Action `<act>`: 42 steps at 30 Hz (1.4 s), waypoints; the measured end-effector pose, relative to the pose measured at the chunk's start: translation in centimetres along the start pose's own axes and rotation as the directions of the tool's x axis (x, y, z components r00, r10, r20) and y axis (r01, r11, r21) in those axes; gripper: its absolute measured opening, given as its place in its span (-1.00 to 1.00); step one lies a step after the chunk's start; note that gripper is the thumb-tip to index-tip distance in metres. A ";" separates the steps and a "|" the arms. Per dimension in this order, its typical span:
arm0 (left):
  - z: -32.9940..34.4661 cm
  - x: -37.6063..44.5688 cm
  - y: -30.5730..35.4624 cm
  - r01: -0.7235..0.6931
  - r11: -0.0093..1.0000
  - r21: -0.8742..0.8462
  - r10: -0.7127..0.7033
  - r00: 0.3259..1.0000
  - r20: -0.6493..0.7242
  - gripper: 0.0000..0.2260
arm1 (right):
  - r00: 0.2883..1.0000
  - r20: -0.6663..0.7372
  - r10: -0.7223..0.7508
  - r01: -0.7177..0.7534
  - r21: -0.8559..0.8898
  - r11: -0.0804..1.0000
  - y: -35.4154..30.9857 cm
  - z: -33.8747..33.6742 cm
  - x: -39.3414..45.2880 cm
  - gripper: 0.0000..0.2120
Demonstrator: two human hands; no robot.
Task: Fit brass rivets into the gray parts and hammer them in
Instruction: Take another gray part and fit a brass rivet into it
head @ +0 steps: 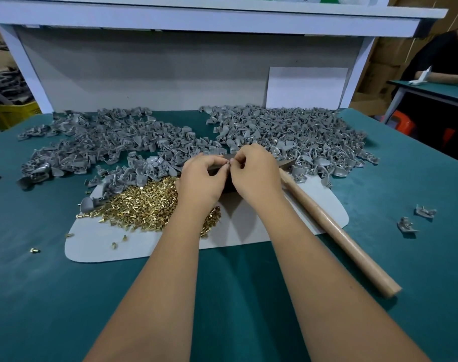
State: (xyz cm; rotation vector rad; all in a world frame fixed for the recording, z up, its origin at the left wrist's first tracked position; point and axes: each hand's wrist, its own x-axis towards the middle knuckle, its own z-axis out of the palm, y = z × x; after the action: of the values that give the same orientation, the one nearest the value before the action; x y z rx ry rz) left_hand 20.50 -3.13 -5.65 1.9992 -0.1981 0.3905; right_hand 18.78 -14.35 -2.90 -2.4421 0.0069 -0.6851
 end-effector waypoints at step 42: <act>-0.1 0.2 0.1 0.076 0.987 -0.145 -0.076 0.997 0.006 -0.89 | 0.996 -0.049 0.079 -0.050 0.434 0.900 1.8 0.0 -1.0 -0.84</act>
State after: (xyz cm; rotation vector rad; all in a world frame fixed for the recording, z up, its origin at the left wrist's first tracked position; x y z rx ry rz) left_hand 20.67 -3.12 -5.45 1.8580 -0.1462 0.3176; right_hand 18.21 -15.71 -4.33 -1.9825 -0.0342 -0.6569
